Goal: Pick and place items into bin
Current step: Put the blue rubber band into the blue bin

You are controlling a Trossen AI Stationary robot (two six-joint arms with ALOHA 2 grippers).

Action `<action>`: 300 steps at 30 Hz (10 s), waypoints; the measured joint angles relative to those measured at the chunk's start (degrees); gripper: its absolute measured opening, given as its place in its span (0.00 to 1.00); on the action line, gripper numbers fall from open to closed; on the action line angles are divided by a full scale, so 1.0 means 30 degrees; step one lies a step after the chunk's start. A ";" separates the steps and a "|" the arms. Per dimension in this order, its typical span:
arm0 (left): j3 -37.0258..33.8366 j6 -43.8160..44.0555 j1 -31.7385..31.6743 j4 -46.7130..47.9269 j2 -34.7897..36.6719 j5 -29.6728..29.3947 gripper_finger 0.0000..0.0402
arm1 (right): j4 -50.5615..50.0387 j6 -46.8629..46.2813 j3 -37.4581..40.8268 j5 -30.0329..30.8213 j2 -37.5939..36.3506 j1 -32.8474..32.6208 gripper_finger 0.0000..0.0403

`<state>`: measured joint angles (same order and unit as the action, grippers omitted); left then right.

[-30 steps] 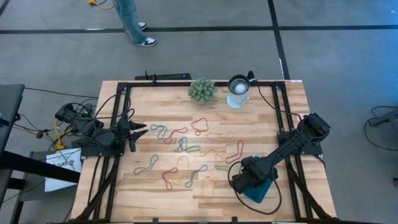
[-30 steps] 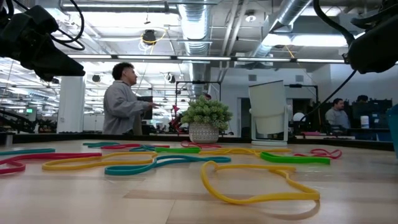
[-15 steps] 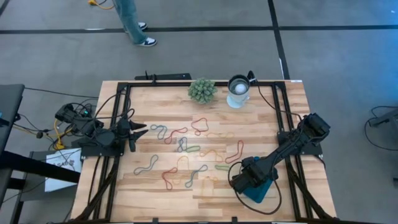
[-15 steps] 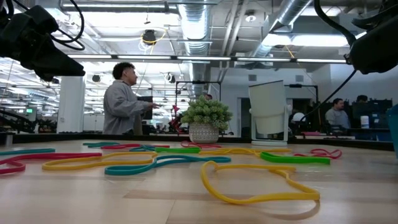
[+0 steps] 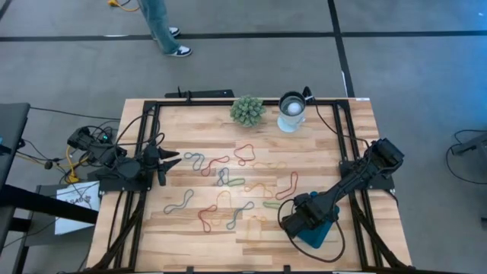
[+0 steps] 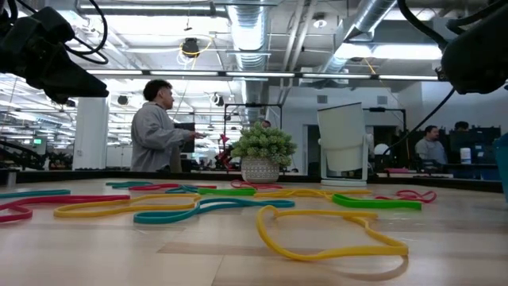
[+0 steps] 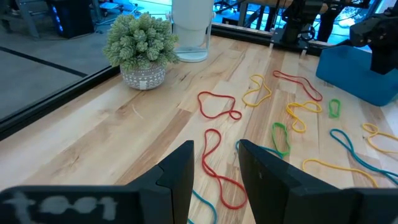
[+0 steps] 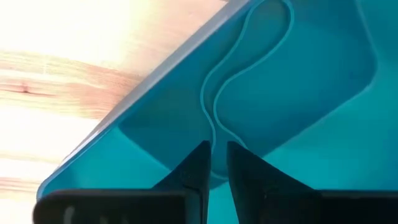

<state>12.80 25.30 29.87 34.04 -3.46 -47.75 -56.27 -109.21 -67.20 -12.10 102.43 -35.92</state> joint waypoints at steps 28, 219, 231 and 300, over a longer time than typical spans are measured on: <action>0.0000 -0.0201 -0.0006 -0.1677 -0.0007 -0.0969 0.29 | -0.6535 0.5408 -0.6387 0.3033 -0.0013 0.1401 0.13; 0.5566 -0.1429 -0.7399 -0.4150 -1.2983 0.2652 0.29 | 2.0924 2.9713 1.3821 1.2043 -1.2903 0.9522 0.13; 0.5559 0.0506 -0.7396 -0.2999 -1.4183 0.3550 0.29 | 2.0924 2.9733 1.3821 1.2043 -1.2903 0.9522 0.13; 0.5559 -0.2735 -1.0530 -0.3876 -1.4163 0.2844 0.29 | 2.0924 2.9908 1.3821 1.2050 -1.2896 0.9526 0.13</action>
<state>29.47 17.09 -1.72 22.41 -45.95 -39.21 6.50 -19.49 -25.74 24.05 63.75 -7.34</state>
